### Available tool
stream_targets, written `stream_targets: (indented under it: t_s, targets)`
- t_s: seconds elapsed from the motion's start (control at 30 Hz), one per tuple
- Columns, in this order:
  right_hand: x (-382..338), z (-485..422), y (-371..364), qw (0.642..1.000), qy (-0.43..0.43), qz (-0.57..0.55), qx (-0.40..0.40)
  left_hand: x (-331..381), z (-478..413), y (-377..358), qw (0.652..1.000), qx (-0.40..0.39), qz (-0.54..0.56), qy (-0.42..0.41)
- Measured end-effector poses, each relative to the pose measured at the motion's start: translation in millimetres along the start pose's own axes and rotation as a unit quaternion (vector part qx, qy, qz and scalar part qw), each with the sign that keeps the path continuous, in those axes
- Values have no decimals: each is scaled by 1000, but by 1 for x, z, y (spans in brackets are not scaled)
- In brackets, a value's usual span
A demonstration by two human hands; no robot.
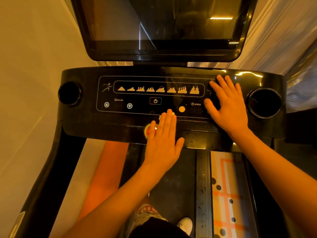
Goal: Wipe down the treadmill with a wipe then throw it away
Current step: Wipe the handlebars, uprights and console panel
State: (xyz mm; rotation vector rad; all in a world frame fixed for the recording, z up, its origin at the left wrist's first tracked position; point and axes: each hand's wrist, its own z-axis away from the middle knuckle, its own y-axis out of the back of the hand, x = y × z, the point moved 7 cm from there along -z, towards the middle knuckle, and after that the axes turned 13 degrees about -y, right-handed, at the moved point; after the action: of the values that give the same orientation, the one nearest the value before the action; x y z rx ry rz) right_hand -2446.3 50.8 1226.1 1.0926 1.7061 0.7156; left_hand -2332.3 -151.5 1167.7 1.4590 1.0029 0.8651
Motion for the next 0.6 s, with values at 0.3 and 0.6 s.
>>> stream_targets:
  t_s: [0.3,0.6]
  targets:
    - [0,-1,-1,1000,1,-5,-4,1,-3,0,1000,5,-20,-5]
    - [0,1,1,1000,0,-7,0,12,30,-15,1000,30,0,1]
